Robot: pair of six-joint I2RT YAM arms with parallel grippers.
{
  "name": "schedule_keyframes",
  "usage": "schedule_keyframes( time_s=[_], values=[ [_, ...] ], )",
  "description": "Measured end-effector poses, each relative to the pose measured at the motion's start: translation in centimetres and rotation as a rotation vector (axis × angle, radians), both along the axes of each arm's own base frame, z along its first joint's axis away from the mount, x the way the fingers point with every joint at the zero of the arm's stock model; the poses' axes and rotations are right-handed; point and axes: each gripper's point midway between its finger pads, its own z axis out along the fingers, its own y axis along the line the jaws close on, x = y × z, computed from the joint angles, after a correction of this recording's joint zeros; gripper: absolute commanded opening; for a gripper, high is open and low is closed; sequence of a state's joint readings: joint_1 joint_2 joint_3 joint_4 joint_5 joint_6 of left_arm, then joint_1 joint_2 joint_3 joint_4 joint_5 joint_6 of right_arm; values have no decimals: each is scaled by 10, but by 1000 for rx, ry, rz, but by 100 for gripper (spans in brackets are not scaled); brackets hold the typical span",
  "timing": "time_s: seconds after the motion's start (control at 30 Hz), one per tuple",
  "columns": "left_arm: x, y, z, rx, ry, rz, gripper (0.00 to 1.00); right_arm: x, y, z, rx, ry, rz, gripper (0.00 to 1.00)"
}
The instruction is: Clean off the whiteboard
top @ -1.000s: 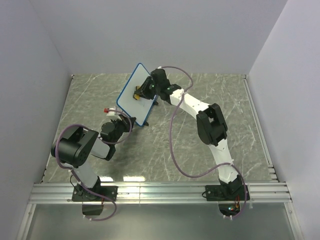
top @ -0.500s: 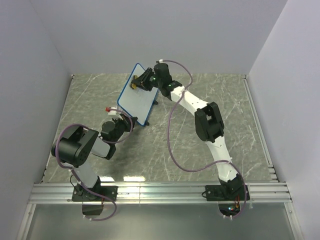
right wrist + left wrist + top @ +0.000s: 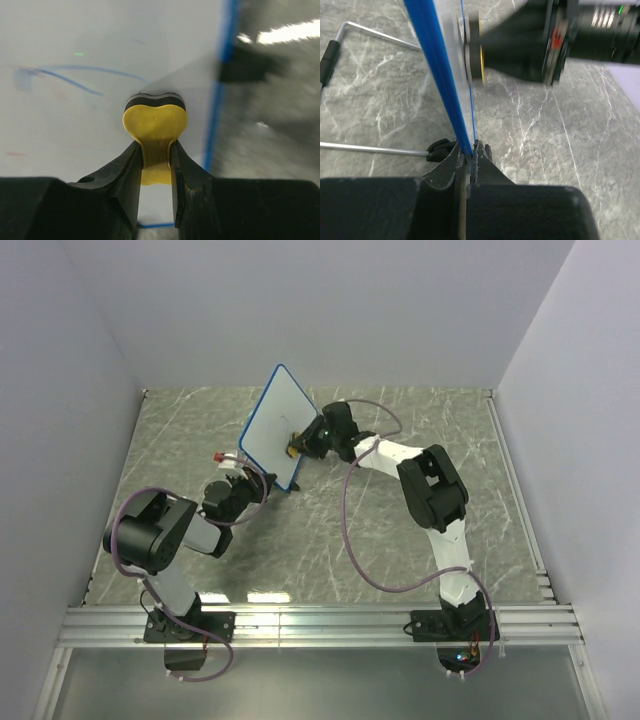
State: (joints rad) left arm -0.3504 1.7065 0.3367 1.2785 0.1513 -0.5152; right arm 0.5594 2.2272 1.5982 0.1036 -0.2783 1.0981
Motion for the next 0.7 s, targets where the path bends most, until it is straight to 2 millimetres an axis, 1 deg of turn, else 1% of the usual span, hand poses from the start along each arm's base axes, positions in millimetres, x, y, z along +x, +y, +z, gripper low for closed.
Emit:
schedule_keyframes(
  time_s=[0.1,0.17,0.27,0.37,0.4,0.47,0.57,0.7],
  values=[
    [1,-2,1,13,-12,-11,0,-20,-12,-27,-100,80,4,0],
    [2,-3,1,21,-21,-18,0,-31,-16,-37,-160,109,18,0],
    [1,-5,3,39,-38,-32,0,-43,-17,-42,-228,134,47,0],
    [3,-9,4,59,-55,-43,0,-41,-16,-39,-268,136,63,0],
    [4,-10,5,66,-60,-45,0,-37,-16,-38,-275,142,68,0],
    [6,-9,5,73,-63,-40,0,-23,-14,-33,-273,134,68,0],
    [6,-11,4,77,-61,-40,0,15,-16,-20,-232,89,38,0],
    [5,-13,4,83,-67,-48,0,61,-24,7,-145,1,-21,0]
  ],
)
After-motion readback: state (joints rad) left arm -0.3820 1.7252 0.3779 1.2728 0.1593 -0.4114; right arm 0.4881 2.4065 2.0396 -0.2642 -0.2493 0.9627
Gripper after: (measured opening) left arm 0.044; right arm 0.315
